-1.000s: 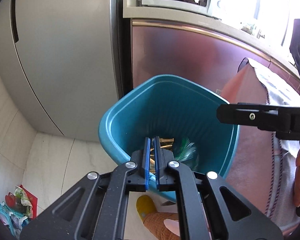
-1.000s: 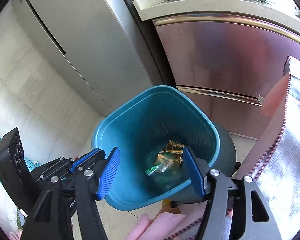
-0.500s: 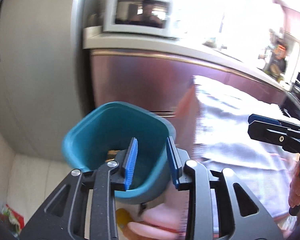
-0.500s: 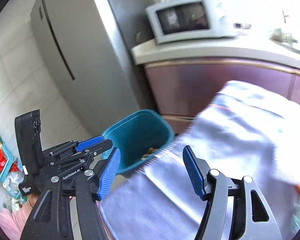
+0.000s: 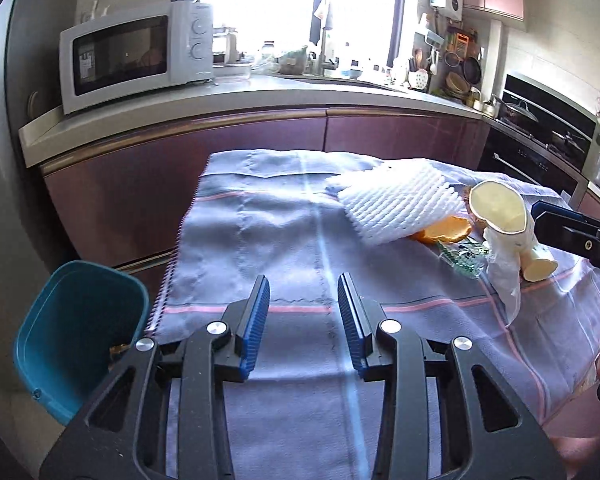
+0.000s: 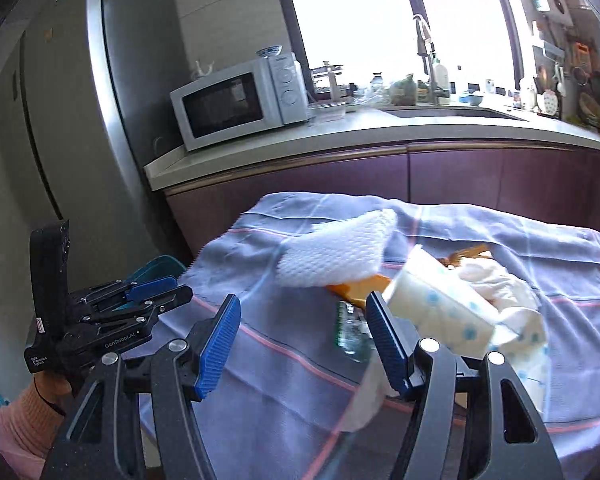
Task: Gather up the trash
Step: 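Grasp the white foam net with the left tool while the right tool grasps a paper cup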
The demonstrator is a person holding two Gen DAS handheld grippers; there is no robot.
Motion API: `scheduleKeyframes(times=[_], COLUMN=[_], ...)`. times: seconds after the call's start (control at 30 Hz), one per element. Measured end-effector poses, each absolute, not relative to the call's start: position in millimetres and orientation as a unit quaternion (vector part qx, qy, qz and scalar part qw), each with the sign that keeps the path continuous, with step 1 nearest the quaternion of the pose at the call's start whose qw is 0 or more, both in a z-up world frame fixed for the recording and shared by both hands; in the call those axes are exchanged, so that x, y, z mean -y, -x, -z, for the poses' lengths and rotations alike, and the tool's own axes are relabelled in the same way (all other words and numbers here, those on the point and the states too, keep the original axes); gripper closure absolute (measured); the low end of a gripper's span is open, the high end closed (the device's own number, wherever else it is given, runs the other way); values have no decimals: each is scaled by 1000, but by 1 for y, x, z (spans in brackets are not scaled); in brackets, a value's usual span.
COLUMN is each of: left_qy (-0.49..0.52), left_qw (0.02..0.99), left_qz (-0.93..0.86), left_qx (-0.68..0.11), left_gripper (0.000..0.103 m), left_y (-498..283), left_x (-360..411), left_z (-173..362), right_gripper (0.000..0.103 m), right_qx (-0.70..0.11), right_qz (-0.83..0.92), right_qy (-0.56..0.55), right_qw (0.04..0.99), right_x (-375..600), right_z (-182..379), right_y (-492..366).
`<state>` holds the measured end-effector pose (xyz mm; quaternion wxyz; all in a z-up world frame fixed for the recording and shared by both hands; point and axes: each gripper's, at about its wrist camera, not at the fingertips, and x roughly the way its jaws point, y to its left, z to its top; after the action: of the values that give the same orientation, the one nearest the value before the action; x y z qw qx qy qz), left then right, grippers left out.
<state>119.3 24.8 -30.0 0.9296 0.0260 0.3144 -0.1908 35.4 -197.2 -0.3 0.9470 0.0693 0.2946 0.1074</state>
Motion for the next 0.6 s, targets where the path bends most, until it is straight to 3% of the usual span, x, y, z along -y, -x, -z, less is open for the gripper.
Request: scheduleKeyframes(times=[0.27, 0.4, 0.6], left_qy=[-82, -111, -137], left_qw=[925, 922, 917], left_qz=[210, 211, 211], left_qx=[-307, -306, -308], left_gripper=[65, 64, 62], left_y=[-138, -150, -164], left_x=[35, 54, 76], left_z=[29, 31, 35], right_gripper=[35, 28, 26], right_qx=[-296, -300, -300], right_qz=[-37, -26, -22], right_qy=[-38, 1, 65], right_qw=[954, 954, 951], right_x=[238, 236, 224], right_z=[17, 27, 37], right_y=[-38, -42, -48])
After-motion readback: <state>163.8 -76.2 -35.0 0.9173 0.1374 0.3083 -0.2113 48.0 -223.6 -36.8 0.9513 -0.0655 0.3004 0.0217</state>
